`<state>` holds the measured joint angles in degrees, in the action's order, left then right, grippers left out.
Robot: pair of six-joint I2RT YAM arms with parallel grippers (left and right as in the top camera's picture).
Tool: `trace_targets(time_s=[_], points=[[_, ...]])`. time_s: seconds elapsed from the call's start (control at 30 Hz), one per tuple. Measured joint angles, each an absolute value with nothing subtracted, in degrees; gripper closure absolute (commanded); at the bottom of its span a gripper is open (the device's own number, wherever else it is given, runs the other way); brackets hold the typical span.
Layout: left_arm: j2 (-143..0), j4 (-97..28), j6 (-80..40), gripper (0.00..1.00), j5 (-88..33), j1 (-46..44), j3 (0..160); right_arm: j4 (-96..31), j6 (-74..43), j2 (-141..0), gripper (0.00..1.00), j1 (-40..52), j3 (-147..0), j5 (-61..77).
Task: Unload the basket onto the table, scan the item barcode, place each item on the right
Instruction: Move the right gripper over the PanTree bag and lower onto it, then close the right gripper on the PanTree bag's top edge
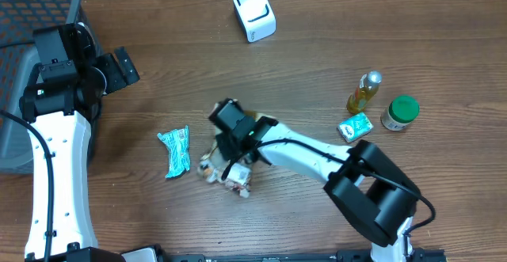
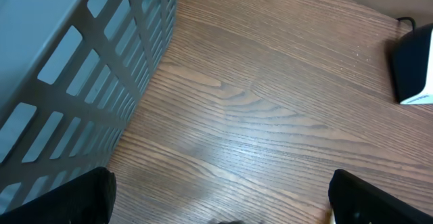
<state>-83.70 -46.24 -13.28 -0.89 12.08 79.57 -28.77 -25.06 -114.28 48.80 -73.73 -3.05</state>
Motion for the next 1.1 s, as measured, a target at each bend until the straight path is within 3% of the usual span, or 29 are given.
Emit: trace_targets(time_s=[0.07,0.33,0.97,1.1], points=[[-83.7,-46.26,-13.28,0.0,-0.89,12.08,79.55,-29.56,-25.61,-113.47,0.89,47.53,-73.73,-5.02],[-83.7,-46.26,-13.28,0.01,-0.89,12.08,79.55,-30.72,-26.15,-106.08,0.81,45.95,-74.13,-6.09],[-83.7,-46.24,-13.28,0.0,-0.89,12.08,79.57,-33.26,-26.2,-104.2,0.77,43.83,-74.78,-5.82],[-83.7,-46.26,-13.28,0.0,-0.89,12.08,79.57,-33.71,-26.22,-104.2,0.71,42.52,-74.78,-5.82]])
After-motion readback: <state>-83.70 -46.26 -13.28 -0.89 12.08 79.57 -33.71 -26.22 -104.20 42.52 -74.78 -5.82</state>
